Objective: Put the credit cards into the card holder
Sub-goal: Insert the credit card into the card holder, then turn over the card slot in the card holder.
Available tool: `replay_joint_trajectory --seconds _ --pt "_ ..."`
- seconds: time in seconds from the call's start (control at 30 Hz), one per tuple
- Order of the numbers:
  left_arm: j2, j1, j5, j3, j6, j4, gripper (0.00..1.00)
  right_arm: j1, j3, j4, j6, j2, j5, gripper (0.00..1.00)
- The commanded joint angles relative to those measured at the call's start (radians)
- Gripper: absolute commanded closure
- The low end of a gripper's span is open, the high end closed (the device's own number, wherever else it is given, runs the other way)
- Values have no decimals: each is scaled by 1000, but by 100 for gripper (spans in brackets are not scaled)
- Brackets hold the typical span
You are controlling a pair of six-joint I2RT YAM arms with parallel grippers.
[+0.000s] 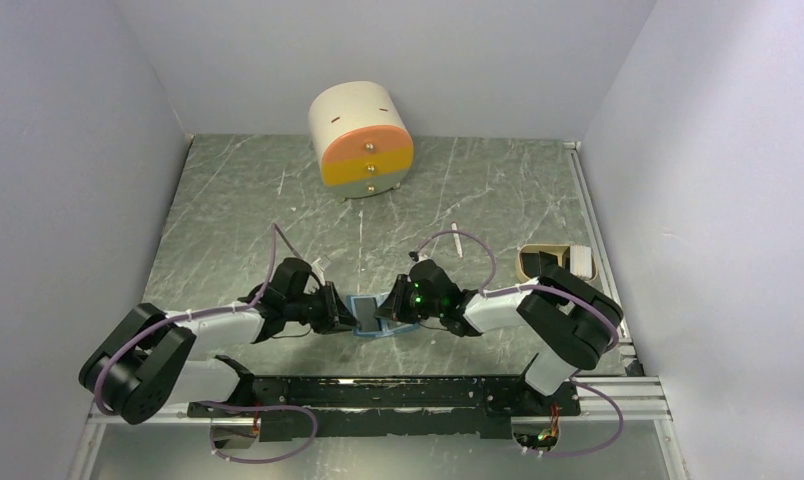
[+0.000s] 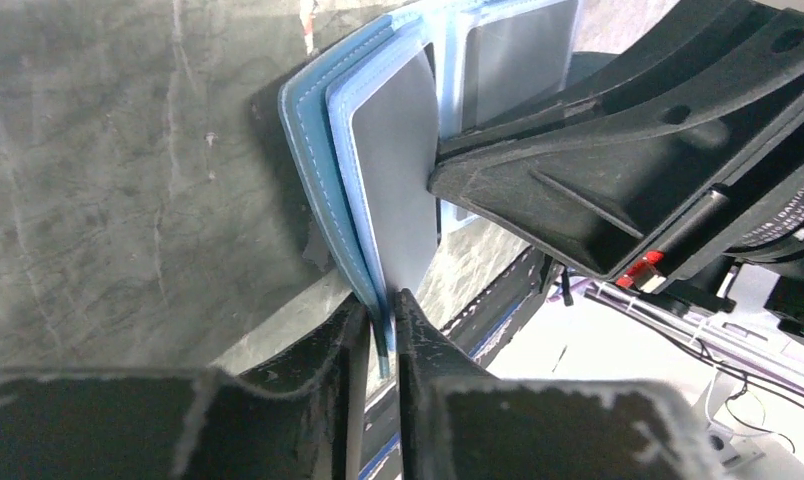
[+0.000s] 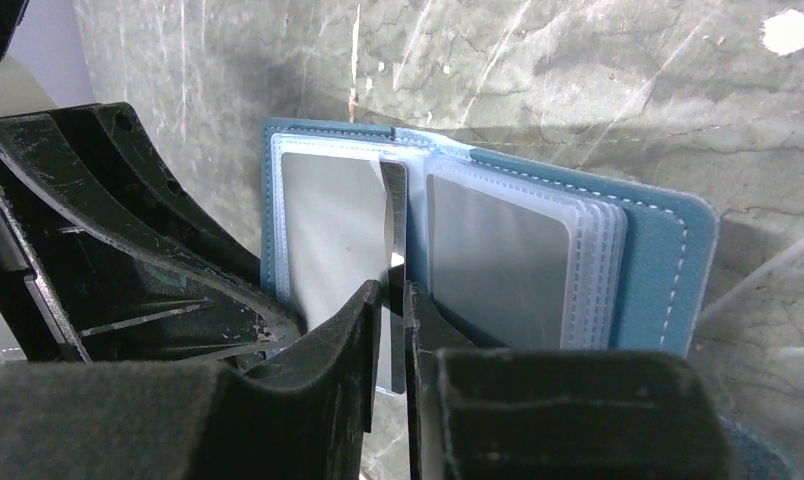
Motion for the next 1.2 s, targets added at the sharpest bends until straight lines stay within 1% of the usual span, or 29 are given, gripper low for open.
replay_joint_trajectory --seconds 0.0,0.07,0.13,0.2,0.27,0.3,0.37,0.4,0.47,0.53,0.77,0.83,0.9,0.97,1.07,1.17 --pt "-37 -11 60 -12 -38 164 84 26 -18 40 12 -5 -50 81" --pt "-48 -11 67 -17 -41 179 90 27 -17 13 -2 -15 -34 75" --pt "-63 -11 75 -23 -41 188 91 27 -5 -46 -26 -28 -10 74" --pt "-79 -10 81 -30 -46 203 87 27 0 -82 -41 -41 9 76" --pt "-97 -11 89 -43 -54 234 80 25 -9 -76 -42 -43 11 79" --pt "-105 -11 95 -50 -57 257 78 26 -10 -71 -41 -42 9 79" --pt "-124 -10 103 -63 -65 294 77 26 -8 -66 -39 -36 -2 79" --pt "-131 -10 103 -66 -68 302 80 25 -8 -61 -37 -34 -6 79" --pt "-139 -11 104 -74 -74 331 90 25 -6 -58 -39 -31 -6 79" --pt "-140 -10 100 -79 -78 345 91 25 4 -66 -47 -26 -6 79" --pt "-94 -10 59 -48 -47 229 91 26 1 -61 -52 -27 -3 80" --pt "-85 -9 46 -41 -43 207 87 25 4 -62 -54 -17 -9 79" --pt "-74 -11 37 -32 -37 188 82 26 2 -50 -53 -11 -15 79" --pt "-69 -9 33 -26 -38 179 79 26 -8 -36 -50 -7 -20 79" --pt "-64 -10 17 -9 -26 137 78 25 -10 -41 -53 -7 -18 79" --pt "-71 -11 -25 25 -2 39 79 26 -6 -51 -59 -10 -13 79"
